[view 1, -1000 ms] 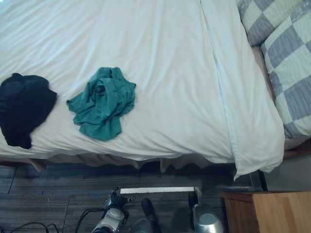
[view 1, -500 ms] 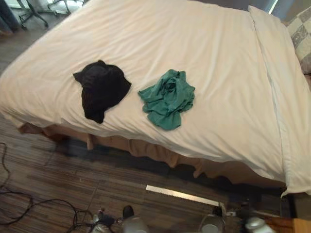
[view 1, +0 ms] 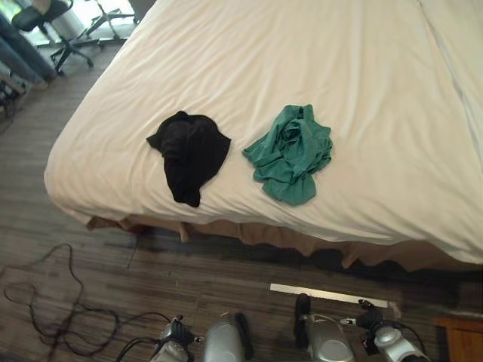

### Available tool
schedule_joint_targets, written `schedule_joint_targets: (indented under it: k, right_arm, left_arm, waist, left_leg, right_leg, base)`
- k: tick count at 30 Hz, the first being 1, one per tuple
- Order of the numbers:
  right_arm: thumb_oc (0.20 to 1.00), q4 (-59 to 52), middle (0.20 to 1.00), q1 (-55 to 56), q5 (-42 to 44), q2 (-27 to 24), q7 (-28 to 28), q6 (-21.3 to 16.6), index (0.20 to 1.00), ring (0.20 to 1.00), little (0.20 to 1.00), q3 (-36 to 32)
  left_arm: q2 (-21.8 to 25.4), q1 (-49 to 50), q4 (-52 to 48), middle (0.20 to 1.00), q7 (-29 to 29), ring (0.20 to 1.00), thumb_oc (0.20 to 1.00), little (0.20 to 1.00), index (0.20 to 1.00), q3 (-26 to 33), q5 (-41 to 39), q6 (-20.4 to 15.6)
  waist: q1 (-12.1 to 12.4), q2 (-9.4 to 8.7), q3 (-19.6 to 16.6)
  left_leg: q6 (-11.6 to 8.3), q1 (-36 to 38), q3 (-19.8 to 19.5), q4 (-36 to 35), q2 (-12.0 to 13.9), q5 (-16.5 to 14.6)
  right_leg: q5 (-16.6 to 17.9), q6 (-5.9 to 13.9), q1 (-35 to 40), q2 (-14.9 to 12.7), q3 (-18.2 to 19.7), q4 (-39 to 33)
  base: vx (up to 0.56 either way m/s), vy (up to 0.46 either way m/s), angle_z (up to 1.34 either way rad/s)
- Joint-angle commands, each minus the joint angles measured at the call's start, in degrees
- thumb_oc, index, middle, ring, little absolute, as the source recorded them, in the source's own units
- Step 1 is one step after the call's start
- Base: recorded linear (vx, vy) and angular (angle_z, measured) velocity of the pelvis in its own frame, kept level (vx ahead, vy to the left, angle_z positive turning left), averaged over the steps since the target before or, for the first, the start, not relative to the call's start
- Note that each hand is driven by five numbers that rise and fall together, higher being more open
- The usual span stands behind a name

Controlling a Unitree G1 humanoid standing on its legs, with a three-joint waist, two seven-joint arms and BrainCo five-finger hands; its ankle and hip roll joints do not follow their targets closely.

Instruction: Tidy up the quilt and then pick up the clothes from the bed and put them into the laundry hamper.

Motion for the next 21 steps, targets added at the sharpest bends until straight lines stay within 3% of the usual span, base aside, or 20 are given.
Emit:
schedule_joint_targets:
  k: [1,2,3,4,5,6,8,11,13,14,15,16,17,18,19,21]
  right_arm:
    - [1.000,-3.07,1.000,-1.18,-1.62,-1.56,-0.73,-0.45,1.000,1.000,1.000,2.39]
    - [1.000,-3.07,1.000,-1.18,-1.62,-1.56,-0.73,-0.45,1.000,1.000,1.000,2.38]
    - [1.000,-3.47,1.000,-1.69,-1.90,-1.83,-0.99,-0.78,1.000,1.000,1.000,2.59]
    - [1.000,-3.48,1.000,-1.69,-1.90,-1.84,-0.99,-0.78,1.000,1.000,1.000,2.58]
    - [1.000,-3.35,1.000,-1.80,-2.33,-1.95,-0.74,-1.22,1.000,1.000,1.000,2.30]
    - [1.000,-3.23,1.000,-1.70,-2.31,-1.85,-0.77,-1.18,1.000,1.000,1.000,1.96]
    - [1.000,-3.56,1.000,-1.75,-3.62,-1.15,-0.46,-0.99,1.000,1.000,1.000,1.93]
    - [1.000,-6.17,1.000,-2.64,-4.45,1.40,0.88,-0.31,1.000,1.000,1.000,3.87]
    - [1.000,-6.50,1.000,-2.89,-3.34,2.42,1.11,-0.55,1.000,1.000,1.000,4.18]
    - [1.000,-4.86,1.000,-2.84,-2.68,2.76,0.55,-0.40,1.000,1.000,1.000,3.42]
    - [1.000,-3.12,1.000,-2.50,-1.71,2.67,-0.11,-0.09,1.000,1.000,1.000,1.91]
    - [1.000,-1.27,1.000,-2.04,0.53,2.40,-1.20,0.05,1.000,1.000,1.000,-0.17]
    - [1.000,-1.23,1.000,-2.09,0.55,2.40,-1.22,0.02,1.000,1.000,1.000,-0.16]
    - [1.000,0.35,1.000,-1.04,2.68,1.85,-2.56,0.06,1.000,1.000,1.000,-2.51]
    - [1.000,2.31,1.000,0.47,5.80,-0.35,-4.32,0.49,1.000,1.000,1.000,-7.61]
    - [1.000,1.30,1.000,2.45,7.03,-3.45,-6.20,0.33,1.000,1.000,1.000,-12.10]
  left_arm:
    - [0.78,-4.57,-2.31,1.000,1.00,1.000,1.000,1.000,1.000,-1.03,0.48,-2.30]
    - [0.78,-4.57,-2.31,1.000,1.00,1.000,1.000,1.000,1.000,-1.04,0.48,-2.30]
    - [0.11,-5.60,-2.30,1.000,1.46,1.000,1.000,1.000,1.000,-1.94,0.23,-2.68]
    - [0.10,-5.60,-2.30,1.000,1.46,1.000,1.000,1.000,1.000,-1.95,0.23,-2.69]
    - [-0.56,-5.80,-1.90,1.000,1.47,1.000,1.000,1.000,1.000,-3.07,1.08,-3.09]
    - [-0.64,-5.97,-2.25,1.000,1.30,1.000,1.000,1.000,1.000,-3.85,1.49,-3.29]
    - [-0.64,-6.58,-2.59,1.000,0.69,1.000,1.000,1.000,1.000,-4.50,1.59,-3.43]
    - [1.18,-6.59,-2.61,1.000,0.40,1.000,1.000,1.000,1.000,-3.48,1.19,-2.50]
    - [2.40,-6.26,-2.41,1.000,0.82,1.000,1.000,1.000,1.000,-2.01,0.70,-2.20]
    - [2.63,-5.79,-1.93,1.000,1.02,1.000,1.000,1.000,1.000,-1.20,0.42,-1.85]
    - [2.66,-5.34,-1.17,1.000,1.22,1.000,1.000,1.000,1.000,-0.33,-0.02,-1.29]
    - [2.91,-4.79,0.22,1.000,1.55,1.000,1.000,1.000,1.000,0.76,-0.33,-0.68]
    - [2.91,-4.82,0.23,1.000,1.55,1.000,1.000,1.000,1.000,0.76,-0.33,-0.68]
    - [3.07,-3.89,1.42,1.000,1.77,1.000,1.000,1.000,1.000,1.78,-0.66,-0.48]
    - [4.07,-2.56,3.93,1.000,2.54,1.000,1.000,1.000,1.000,4.53,-0.96,-0.33]
    - [7.24,-0.69,6.72,1.000,3.23,1.000,1.000,1.000,1.000,8.61,-1.57,0.47]
  waist:
    - [-0.65,-0.74,-0.96]
    - [-0.61,-0.76,-0.99]
    - [-0.48,0.24,-1.93]
    - [-0.44,0.23,-1.89]
    - [-0.58,1.35,-2.93]
    - [-0.54,1.48,-3.09]
    - [-0.91,0.76,-3.78]
    - [0.19,-2.35,-3.00]
    - [1.86,-3.17,-2.50]
    - [1.74,-3.55,-2.58]
    - [1.23,-3.59,-2.37]
    - [0.43,-3.42,-2.22]
    - [0.51,-3.41,-2.27]
    - [0.13,-3.25,-2.25]
    - [0.19,-3.40,-2.20]
    - [0.12,-3.43,-3.37]
  left_leg:
    - [0.95,9.51,-0.04,-17.43,2.51,-0.72]
    - [0.95,9.57,0.03,-17.55,2.47,-0.65]
    - [-0.66,10.01,-2.79,-25.20,6.22,3.39]
    - [-0.67,10.14,-2.72,-25.32,6.21,3.44]
    - [-1.86,11.24,-5.95,-27.67,7.68,3.44]
    - [-2.50,11.09,-5.84,-26.66,7.69,3.44]
    - [-2.40,10.89,-5.74,-25.24,5.55,1.50]
    - [-0.15,13.41,-2.58,-24.83,2.04,-1.73]
    - [1.24,14.56,0.33,-25.39,0.56,-2.18]
    - [2.00,14.59,0.96,-26.31,-0.49,-1.83]
    - [2.64,14.96,0.71,-27.05,-1.39,-1.67]
    - [3.59,15.04,-0.58,-27.87,-2.73,-1.37]
    - [3.57,14.95,-0.50,-27.88,-2.69,-1.28]
    - [4.29,15.07,-1.85,-28.04,-4.28,-1.48]
    - [4.81,15.70,-3.70,-28.35,-6.55,-2.40]
    - [4.86,15.47,-4.25,-28.83,-7.08,-2.20]
  right_leg:
    - [0.26,13.71,2.51,-7.30,3.55,-9.35]
    - [0.26,13.71,2.47,-7.31,3.60,-9.34]
    - [0.25,15.37,2.31,-9.53,6.05,-9.98]
    - [0.24,15.37,2.34,-9.53,6.08,-9.98]
    - [0.57,17.30,3.18,-11.72,7.07,-9.99]
    - [1.27,17.42,3.57,-12.26,7.28,-10.05]
    - [3.42,17.42,3.76,-14.43,7.44,-9.55]
    - [7.49,17.42,0.94,-17.16,7.54,-6.17]
    - [7.29,17.21,-0.94,-18.37,0.36,-3.49]
    - [5.96,16.86,-0.87,-16.89,-0.62,-2.16]
    - [4.22,16.47,-0.83,-13.98,2.00,-0.66]
    - [1.46,16.03,-1.12,-9.13,7.27,0.12]
    - [1.52,15.97,-1.30,-9.08,7.36,0.17]
    - [-0.12,15.38,-0.78,-5.92,11.32,-0.52]
    - [-0.37,14.78,1.53,-5.75,13.22,-2.50]
    - [0.11,14.54,2.65,-5.73,13.77,-4.42]
  base:
    - [0.17,0.455,-0.63]
    - [0.19,0.601,-0.93]
    - [0.11,0.384,-0.80]
    - [0.26,0.751,-0.80]
    - [0.19,0.480,-0.47]
    - [0.22,0.648,-0.54]
    - [0.14,0.413,-0.50]
    - [0.06,0.296,-0.30]
    - [-0.07,0.296,-0.63]
    - [-0.03,0.301,-0.90]
    - [0.02,0.360,-0.41]
    - [0.03,0.255,0.23]
    - [0.05,0.230,0.37]
    - [0.09,0.180,0.33]
    - [0.14,0.176,0.54]
    - [0.14,0.047,0.58]
